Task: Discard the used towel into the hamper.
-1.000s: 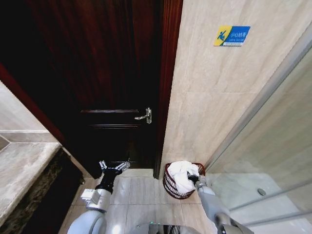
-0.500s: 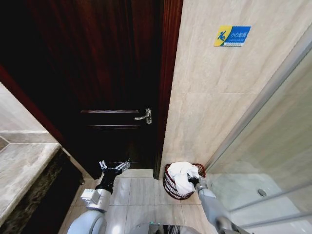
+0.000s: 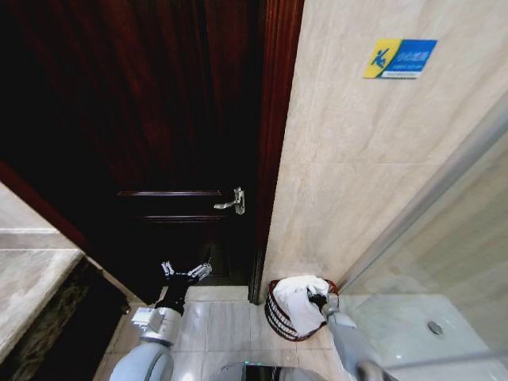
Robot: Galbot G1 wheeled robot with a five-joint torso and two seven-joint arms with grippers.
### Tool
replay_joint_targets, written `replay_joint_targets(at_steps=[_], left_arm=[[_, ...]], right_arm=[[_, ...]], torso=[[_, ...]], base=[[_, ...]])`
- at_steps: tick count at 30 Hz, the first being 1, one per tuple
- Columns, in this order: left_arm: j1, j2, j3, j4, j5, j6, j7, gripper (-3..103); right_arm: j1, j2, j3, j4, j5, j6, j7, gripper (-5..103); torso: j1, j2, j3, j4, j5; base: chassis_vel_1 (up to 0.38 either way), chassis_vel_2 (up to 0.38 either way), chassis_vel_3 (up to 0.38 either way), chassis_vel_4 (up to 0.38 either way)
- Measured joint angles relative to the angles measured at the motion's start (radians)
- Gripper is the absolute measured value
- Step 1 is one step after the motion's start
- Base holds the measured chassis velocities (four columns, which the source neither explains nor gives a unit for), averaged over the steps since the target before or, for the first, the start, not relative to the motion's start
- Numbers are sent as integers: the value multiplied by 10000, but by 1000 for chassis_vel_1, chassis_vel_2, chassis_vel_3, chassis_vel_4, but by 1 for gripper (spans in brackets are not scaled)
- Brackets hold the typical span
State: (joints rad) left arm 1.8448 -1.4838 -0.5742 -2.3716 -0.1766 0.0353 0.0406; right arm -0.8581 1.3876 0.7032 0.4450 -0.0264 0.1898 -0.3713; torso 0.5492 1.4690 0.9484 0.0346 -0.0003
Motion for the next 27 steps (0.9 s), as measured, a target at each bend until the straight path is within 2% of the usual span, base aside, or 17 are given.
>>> replay_joint_targets(at_steps=[3, 6, 8, 11, 12, 14, 15, 18, 20, 24, 26, 27], left_arm=[[2, 0, 0, 0, 0, 0, 0, 100], [2, 0, 0, 0, 0, 0, 0, 100], [2, 0, 0, 0, 0, 0, 0, 100], [0, 0, 0, 0, 0, 0, 0, 100], [0, 0, 0, 0, 0, 0, 0, 100], [0, 0, 0, 0, 0, 0, 0, 100], [0, 0, 0, 0, 0, 0, 0, 100], [0, 0, 0, 0, 0, 0, 0, 100], [0, 0, 0, 0, -1, 0, 0, 100], [0, 0, 0, 0, 0, 0, 0, 100], [0, 0, 0, 0, 0, 0, 0, 100], [0, 0, 0, 0, 0, 0, 0, 100]], right_arm=[[-20, 1, -3, 23, 80, 3, -14, 42], [22, 22, -6, -18, 110, 8, 47, 45], [63, 40, -14, -60, 123, 8, 77, 41], [192, 83, -40, -166, 99, -145, 88, 27], [192, 83, -40, -166, 99, -145, 88, 27], [263, 120, -56, -172, 92, -372, 123, 16], [263, 120, -56, -172, 92, -372, 123, 16], [344, 147, -86, -253, 91, -707, 170, 32], [360, 156, -89, -285, 88, -774, 184, 32], [617, 200, -92, -770, 81, -985, 438, 52], [710, 200, -92, -915, 82, -985, 531, 52], [830, 200, -96, -1070, 130, -1010, 717, 62]], torso=[[-106, -213, -119, 1, 0], [-174, -364, -199, 0, 3], [-221, -472, -255, 1, 4], [-347, -752, -394, 0, 3], [-347, -752, -394, 0, 3], [-429, -935, -495, 0, 1], [-429, -935, -495, 0, 1], [-536, -1165, -624, 0, 0], [-566, -1230, -661, 0, 1], [-707, -1531, -821, 0, 4], [-736, -1595, -855, 1, 3], [-780, -1694, -909, 1, 3]], base=[[39, -50, -52, 46], [26, -31, -21, 36], [0, 0, 0, 0], [0, 0, 0, 0], [0, 0, 0, 0], [0, 0, 0, 0], [0, 0, 0, 0], [0, 0, 0, 0], [0, 0, 0, 0], [0, 0, 0, 0], [0, 0, 0, 0], [0, 0, 0, 0]])
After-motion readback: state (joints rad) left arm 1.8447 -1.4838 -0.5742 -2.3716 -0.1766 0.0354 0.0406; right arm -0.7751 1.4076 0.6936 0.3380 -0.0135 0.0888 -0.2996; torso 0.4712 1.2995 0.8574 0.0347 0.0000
